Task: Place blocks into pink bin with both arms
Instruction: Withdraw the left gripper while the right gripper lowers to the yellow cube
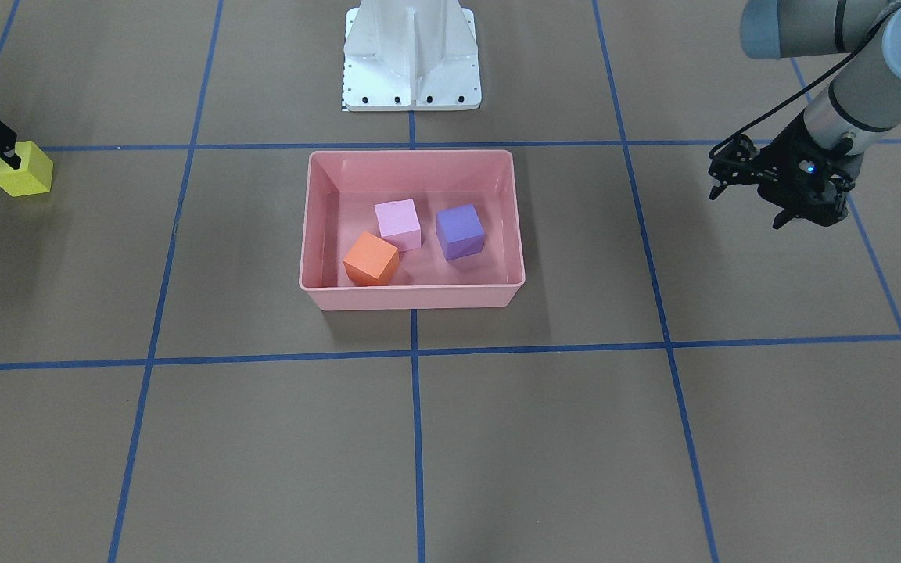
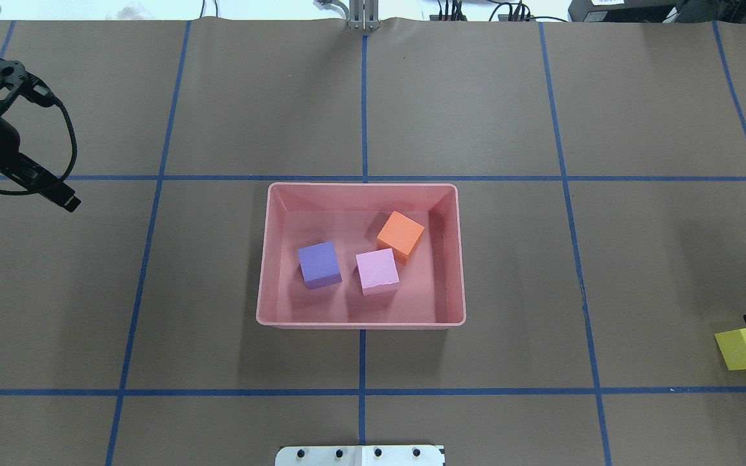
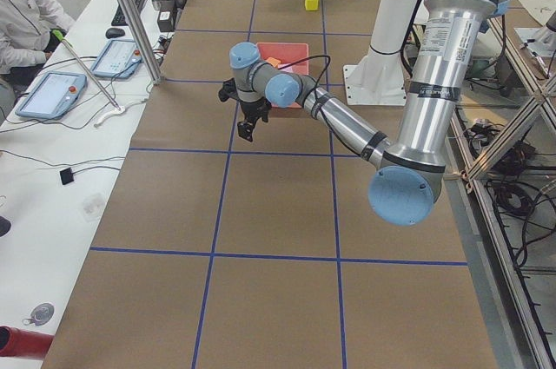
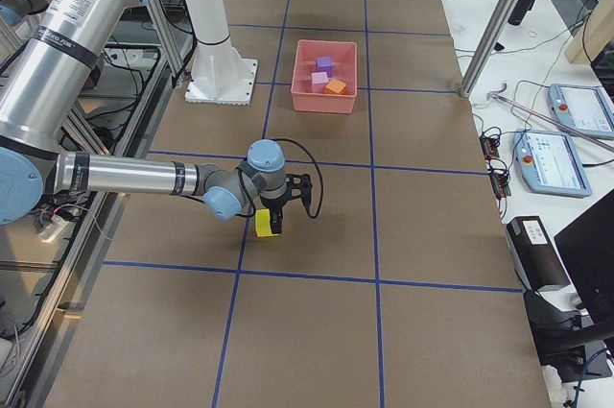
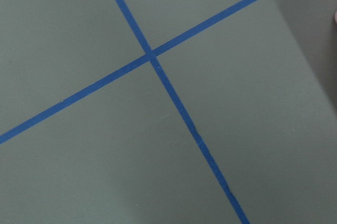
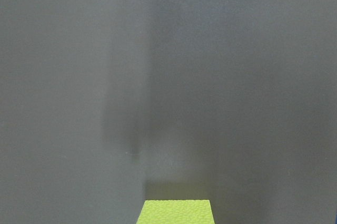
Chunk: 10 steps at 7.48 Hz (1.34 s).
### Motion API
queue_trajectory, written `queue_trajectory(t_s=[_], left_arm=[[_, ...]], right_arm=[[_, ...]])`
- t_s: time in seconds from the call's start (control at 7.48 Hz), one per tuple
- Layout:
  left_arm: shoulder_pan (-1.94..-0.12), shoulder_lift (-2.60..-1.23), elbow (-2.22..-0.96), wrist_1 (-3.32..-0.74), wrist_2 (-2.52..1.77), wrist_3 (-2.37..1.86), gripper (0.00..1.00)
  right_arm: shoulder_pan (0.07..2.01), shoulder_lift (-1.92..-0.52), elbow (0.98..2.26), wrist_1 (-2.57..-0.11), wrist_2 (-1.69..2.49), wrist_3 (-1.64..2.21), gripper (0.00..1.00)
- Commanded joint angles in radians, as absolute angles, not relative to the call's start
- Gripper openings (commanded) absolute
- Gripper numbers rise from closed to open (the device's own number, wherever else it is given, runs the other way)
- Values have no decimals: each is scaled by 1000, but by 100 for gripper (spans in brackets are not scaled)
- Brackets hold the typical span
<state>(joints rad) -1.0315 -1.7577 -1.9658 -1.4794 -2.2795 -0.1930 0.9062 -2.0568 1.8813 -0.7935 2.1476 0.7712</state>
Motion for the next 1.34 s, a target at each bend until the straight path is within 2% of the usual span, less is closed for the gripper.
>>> queue_trajectory(t_s=[0.0,0.53,0.67,0.8,0.94,1.2], left_arm=[[-1032,-1753,-1962,-1485,-2281,-192,100],[-1032,-1753,-1957,-1486,-2279,-192,100],[-1032,-1753,-1953,-1488,-2279,-192,100],[-1029,-1753,-1951,-1488,-2279,-192,100],[-1028,-1753,-1950,-1488,-2279,-192,100],[-1026,-1753,-1944,-1489,-2279,-193,100]], right_arm=[[823,-2066,1872,-728,2087,860,100],[712,-2066,1793,-666,1988,870,100],[698,-2066,1789,-666,1977,870,96],[693,-2063,1789,-664,1982,868,40],[689,-2056,1793,-664,1983,868,8],[692,-2007,1831,-673,2025,871,1]])
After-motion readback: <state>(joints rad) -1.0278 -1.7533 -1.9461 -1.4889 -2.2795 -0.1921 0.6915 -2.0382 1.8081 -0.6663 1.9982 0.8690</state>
